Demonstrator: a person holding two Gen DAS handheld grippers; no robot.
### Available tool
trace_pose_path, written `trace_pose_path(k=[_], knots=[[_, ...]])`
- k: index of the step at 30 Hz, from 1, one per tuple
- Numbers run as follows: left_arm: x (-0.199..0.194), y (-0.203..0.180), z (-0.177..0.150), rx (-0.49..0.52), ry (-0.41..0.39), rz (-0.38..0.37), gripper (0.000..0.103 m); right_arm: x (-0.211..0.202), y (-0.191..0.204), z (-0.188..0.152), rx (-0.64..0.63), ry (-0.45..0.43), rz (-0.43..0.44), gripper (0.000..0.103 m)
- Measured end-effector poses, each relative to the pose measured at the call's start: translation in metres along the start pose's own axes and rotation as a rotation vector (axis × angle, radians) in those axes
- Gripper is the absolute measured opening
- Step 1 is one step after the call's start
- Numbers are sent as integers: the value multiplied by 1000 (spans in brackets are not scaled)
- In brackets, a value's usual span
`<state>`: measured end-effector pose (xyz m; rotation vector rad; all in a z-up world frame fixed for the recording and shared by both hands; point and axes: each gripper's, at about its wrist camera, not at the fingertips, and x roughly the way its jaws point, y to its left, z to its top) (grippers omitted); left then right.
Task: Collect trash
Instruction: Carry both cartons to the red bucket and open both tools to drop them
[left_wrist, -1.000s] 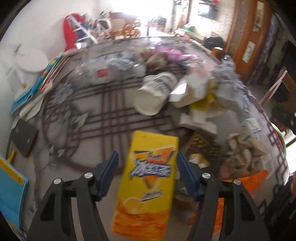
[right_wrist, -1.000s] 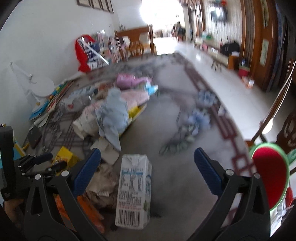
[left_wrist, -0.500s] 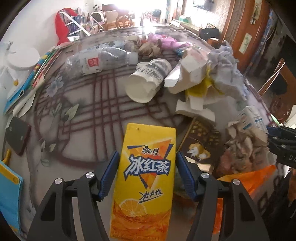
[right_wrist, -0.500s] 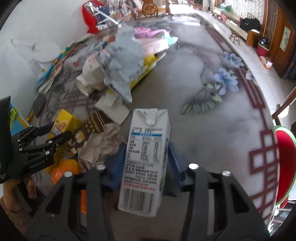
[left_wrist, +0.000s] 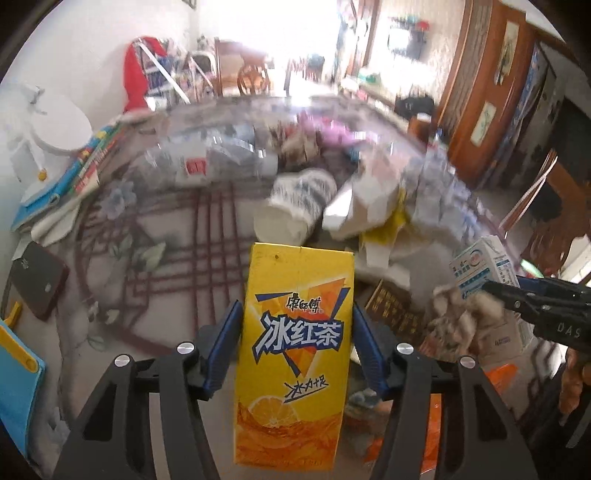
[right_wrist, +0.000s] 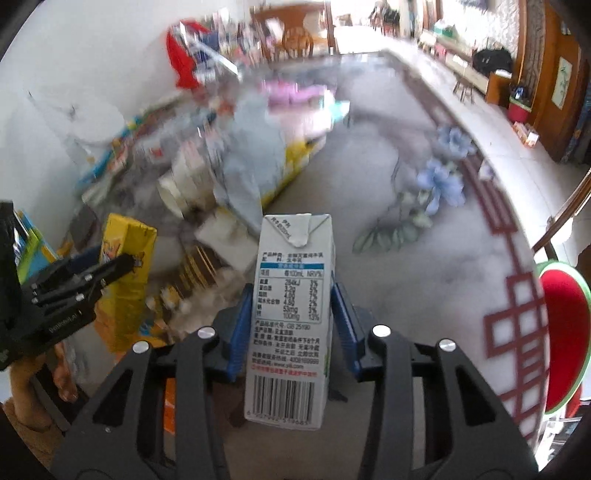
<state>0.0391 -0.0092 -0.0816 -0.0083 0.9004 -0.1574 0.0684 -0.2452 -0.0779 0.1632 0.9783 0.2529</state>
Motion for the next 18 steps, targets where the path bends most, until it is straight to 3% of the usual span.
trace_pose_path(k=[6,11,15,18], knots=[[-50,1,16,-89,-174,-71,55,-47,-11,7,46,-163,42,41],[-82,-19,16,-68,-250,-106,55,-131,-63,1,242,-387,161,41],[-79,-41,19,-71,-236,-184,55,-167,-126,-14,327,-421,38,41],[-65,-74,25,-38,-202,-273,55,-168,-187,-43,466,-372,-97,41]])
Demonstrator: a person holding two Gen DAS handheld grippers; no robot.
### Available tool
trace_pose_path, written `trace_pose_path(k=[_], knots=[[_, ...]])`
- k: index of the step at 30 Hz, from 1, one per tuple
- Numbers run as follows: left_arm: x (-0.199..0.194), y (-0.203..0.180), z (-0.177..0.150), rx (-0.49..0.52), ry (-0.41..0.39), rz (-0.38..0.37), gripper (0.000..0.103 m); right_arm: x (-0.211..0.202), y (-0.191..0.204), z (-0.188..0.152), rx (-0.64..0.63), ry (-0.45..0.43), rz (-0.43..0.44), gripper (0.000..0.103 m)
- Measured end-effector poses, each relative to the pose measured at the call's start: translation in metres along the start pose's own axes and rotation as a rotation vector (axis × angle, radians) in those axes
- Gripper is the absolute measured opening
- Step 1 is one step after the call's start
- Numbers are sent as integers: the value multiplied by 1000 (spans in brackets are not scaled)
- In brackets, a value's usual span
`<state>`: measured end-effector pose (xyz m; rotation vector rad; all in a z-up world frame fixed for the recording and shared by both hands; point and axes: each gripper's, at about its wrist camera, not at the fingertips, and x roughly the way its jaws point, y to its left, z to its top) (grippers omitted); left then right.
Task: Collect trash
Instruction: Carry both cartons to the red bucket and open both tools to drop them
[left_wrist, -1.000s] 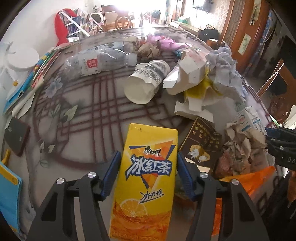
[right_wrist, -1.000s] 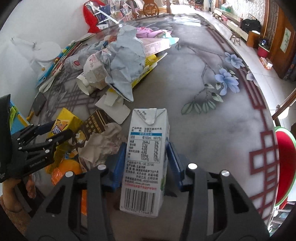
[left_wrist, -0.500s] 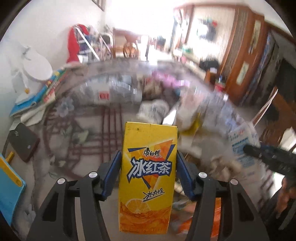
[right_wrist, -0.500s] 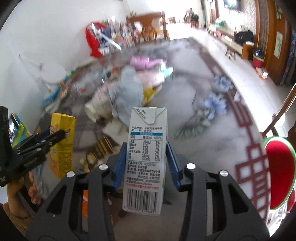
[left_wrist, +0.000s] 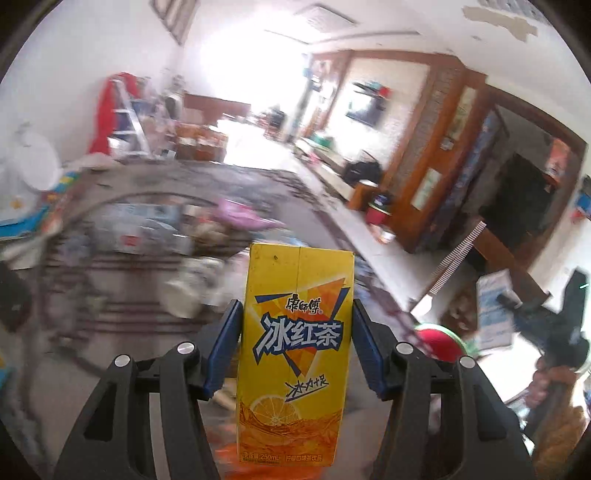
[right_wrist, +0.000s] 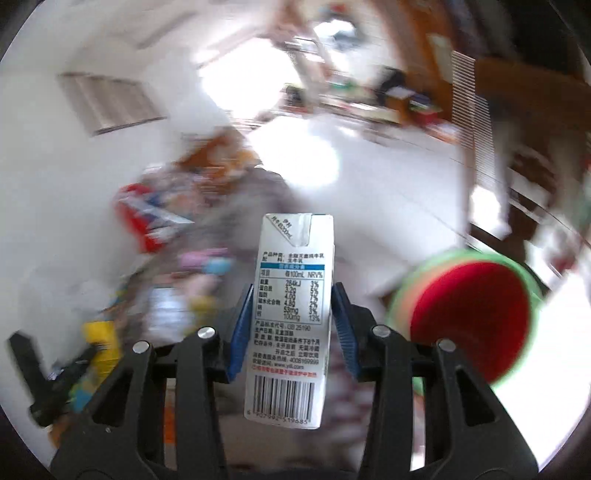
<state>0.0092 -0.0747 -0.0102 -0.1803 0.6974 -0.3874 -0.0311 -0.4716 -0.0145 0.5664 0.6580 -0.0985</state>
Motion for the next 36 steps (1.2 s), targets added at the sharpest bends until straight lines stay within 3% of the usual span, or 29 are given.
trace_pose_path(k=[3,6,9,12,18,22,25,27,29,32,36], knots=[[19,-32,0,60,31,-53,55,11,-56,-14,93,23,-137,41],[43,-73,3,116,66,-169,55,23,-85,-27,168,21,-169,44],[71,-129,7,228,102,-295,55,23,-96,-33,220,-17,-182,90],[96,-185,9,370,122,-378,56,14,-103,-24,218,-73,-190,90],[127,-276,2,548,165,-507,55,-20,-119,-28,249,-166,-287,90],[151,-309,-6,604,206,-494,57,-28,-135,-30,273,-159,-320,90],[152,-316,-7,625,223,-460,75,-33,-141,-33,288,-167,-332,90],[140,-320,-11,638,196,-468,75,-33,-140,-33,283,-166,-330,90],[127,-317,-13,658,164,-461,76,-34,-138,-32,267,-162,-323,90],[109,-304,-22,698,105,-390,76,-37,-124,-29,233,-166,-302,90],[92,-265,-27,633,95,-306,77,-41,-97,-25,180,-172,-257,90]])
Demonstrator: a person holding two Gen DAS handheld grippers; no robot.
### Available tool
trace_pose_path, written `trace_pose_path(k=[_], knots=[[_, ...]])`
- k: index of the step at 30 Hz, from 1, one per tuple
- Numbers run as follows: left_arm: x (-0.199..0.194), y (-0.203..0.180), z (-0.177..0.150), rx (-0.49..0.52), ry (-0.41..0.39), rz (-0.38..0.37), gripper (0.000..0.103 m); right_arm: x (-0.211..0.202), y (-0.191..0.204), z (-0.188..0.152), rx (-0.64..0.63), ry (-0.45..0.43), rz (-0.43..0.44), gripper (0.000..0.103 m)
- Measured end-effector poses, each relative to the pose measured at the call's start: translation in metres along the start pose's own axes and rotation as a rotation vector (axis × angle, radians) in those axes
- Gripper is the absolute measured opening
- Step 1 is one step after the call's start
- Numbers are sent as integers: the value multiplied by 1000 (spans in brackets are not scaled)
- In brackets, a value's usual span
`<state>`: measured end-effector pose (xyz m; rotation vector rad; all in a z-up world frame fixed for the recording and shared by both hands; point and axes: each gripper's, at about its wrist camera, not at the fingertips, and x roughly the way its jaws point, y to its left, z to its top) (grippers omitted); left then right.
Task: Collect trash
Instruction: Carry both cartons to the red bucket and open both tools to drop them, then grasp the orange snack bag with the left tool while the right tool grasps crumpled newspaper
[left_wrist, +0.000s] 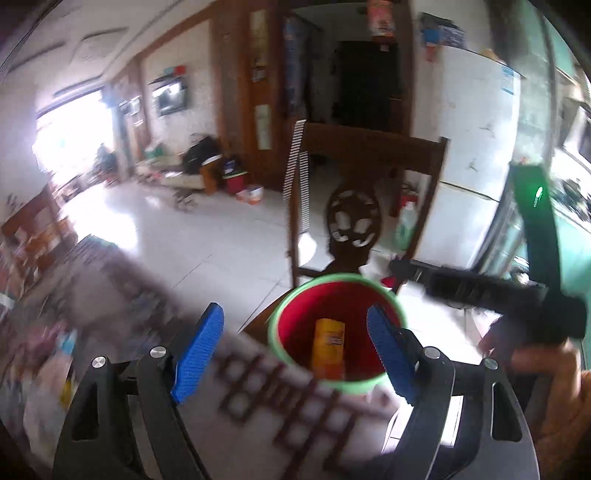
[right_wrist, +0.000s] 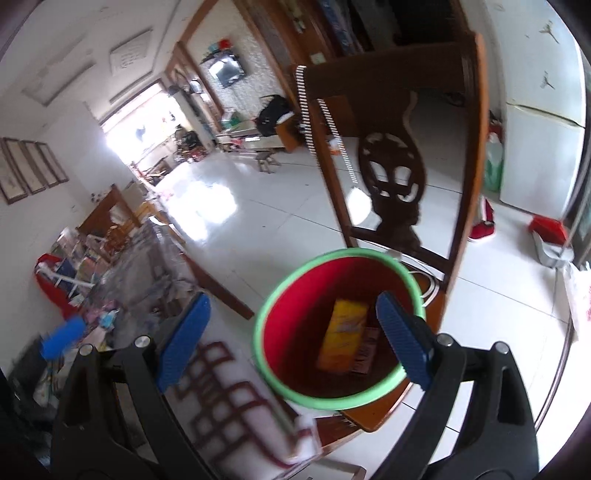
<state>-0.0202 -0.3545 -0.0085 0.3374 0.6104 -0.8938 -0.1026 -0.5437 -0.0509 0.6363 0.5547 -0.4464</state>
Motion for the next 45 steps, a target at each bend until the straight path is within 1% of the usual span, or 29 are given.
trace_pose_path(k=[2,3,4,6,7,9,11,13,15,16,17,18,19,20,22,24,26,28,31,32,36,37,39,42,44,45], knots=[[-15,19,-16,-82,20,44,86,-7,19,0,-23,-3,31,90],[-20,26,-22,-113,31,62,86,-10,29,-1,-34,-5,43,90],[-29,39,-33,-165,47,88,86,-14,39,-2,-50,-8,63,90],[-43,56,-48,-223,55,115,86,-20,58,-3,-82,-9,99,90],[-56,67,-60,-259,54,133,86,-23,69,-4,-99,-7,122,90],[-74,82,-76,-289,55,167,86,-28,89,-6,-116,5,181,90],[-92,100,-96,-307,90,239,86,-31,115,-14,-136,37,262,90],[-108,115,-115,-325,118,287,86,-31,141,-26,-183,73,317,90],[-122,129,-134,-366,146,305,86,-26,168,-46,-256,115,362,90],[-129,135,-147,-398,163,285,86,-23,176,-54,-278,128,378,90],[-133,138,-159,-419,181,263,86,-19,184,-63,-301,147,380,90],[-135,139,-168,-428,203,251,86,-14,195,-72,-344,176,343,90],[-135,139,-178,-417,227,248,86,-14,202,-74,-375,173,331,90],[-133,135,-184,-402,243,248,86,-19,206,-74,-392,144,338,90],[-123,132,-196,-384,286,238,87,-19,207,-76,-386,142,334,91],[-117,132,-201,-382,293,249,90,-13,207,-78,-385,173,312,91],[-111,134,-201,-403,280,257,91,-13,208,-79,-394,163,301,91],[-108,135,-201,-405,275,286,93,-11,212,-82,-419,163,284,91],[-103,135,-206,-355,299,376,94,-12,218,-90,-475,157,263,91],[-103,136,-208,-349,299,391,94,-13,220,-92,-492,152,258,91],[-107,146,-213,-369,303,459,94,-11,226,-96,-521,158,249,91],[-108,151,-215,-382,305,489,94,-10,226,-97,-516,166,252,91],[-114,159,-218,-422,289,512,94,-6,229,-102,-508,189,260,92],[-133,174,-222,-549,216,495,94,5,243,-113,-522,238,300,93],[-140,181,-225,-601,182,495,94,19,257,-127,-539,302,332,94],[-142,184,-227,-621,173,503,94,34,266,-140,-553,369,340,94]])
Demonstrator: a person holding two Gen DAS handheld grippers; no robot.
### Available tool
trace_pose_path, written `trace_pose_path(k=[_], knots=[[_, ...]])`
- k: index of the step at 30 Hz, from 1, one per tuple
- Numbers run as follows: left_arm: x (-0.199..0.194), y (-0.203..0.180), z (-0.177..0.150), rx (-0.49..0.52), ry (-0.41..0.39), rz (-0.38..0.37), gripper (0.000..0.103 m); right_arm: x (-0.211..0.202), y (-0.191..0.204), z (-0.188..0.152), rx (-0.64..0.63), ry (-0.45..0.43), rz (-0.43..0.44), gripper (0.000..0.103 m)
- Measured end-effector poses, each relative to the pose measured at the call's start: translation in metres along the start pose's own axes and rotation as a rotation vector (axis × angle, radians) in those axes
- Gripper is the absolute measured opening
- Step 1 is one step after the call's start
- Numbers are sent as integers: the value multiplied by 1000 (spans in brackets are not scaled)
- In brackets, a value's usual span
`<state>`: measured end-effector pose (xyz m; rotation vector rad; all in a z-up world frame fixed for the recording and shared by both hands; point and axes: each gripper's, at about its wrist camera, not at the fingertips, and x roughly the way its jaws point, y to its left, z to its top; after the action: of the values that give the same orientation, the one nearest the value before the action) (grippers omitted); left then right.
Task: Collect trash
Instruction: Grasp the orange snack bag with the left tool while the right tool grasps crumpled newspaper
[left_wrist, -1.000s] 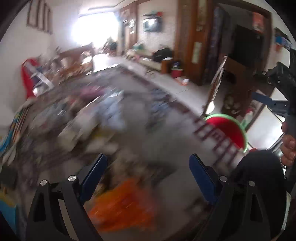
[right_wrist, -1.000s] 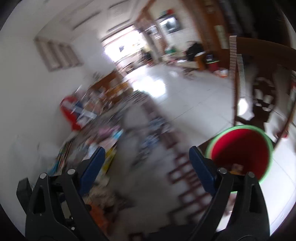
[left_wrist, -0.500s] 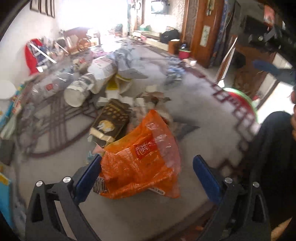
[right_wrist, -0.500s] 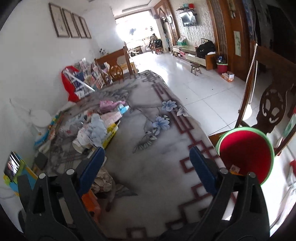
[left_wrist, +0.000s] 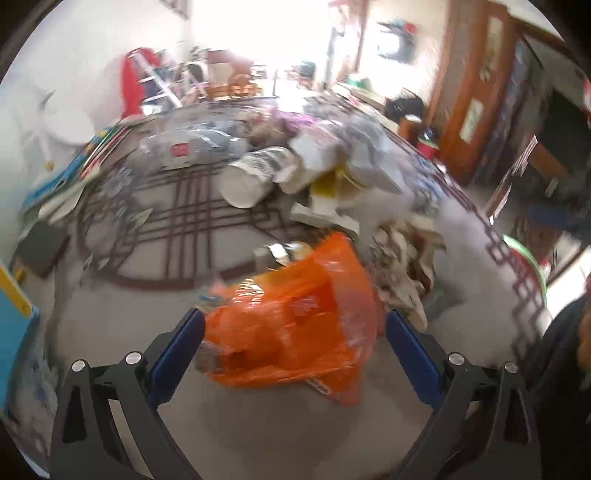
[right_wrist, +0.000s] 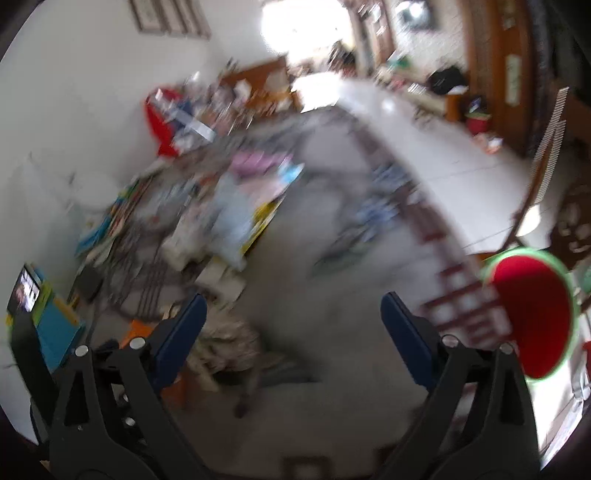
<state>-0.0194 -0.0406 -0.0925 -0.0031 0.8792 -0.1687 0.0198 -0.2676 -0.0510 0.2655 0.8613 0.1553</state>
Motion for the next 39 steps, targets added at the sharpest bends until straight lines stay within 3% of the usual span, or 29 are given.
trace_pose_path(k=[4,8,11,13,15,18,21,22,26,27,28,30,32,35,39], knots=[[2,17,-1,-102,-3,-26,94,55,11,-11,71,172,100,94],[7,19,-2,-127,14,-47,94,82,14,-20,115,231,126,93],[11,12,-2,-73,24,-31,94,87,12,-22,157,239,198,81],[14,3,-2,-13,29,-10,94,88,11,-24,172,250,246,61],[15,-2,-4,18,38,-10,94,88,13,-23,177,262,294,53],[16,-1,-5,3,50,-24,94,83,14,-22,177,251,316,54],[10,7,-3,-37,20,-17,94,88,11,-20,224,257,334,79],[11,7,-4,-41,23,-16,94,91,10,-20,234,255,333,80],[25,-1,-9,-14,92,-41,94,100,12,-23,247,280,361,76],[27,-4,-10,0,97,-46,94,100,13,-24,248,290,382,63],[28,-8,-11,15,97,-59,93,100,12,-24,253,293,396,58],[26,-9,-11,16,86,-73,88,94,9,-23,265,266,403,46],[25,-4,-11,-20,79,-90,74,87,4,-20,276,223,401,43],[25,10,-12,-121,76,-150,61,73,-2,-15,278,143,381,41],[24,16,-11,-167,56,-173,56,48,-8,-9,269,29,356,41]])
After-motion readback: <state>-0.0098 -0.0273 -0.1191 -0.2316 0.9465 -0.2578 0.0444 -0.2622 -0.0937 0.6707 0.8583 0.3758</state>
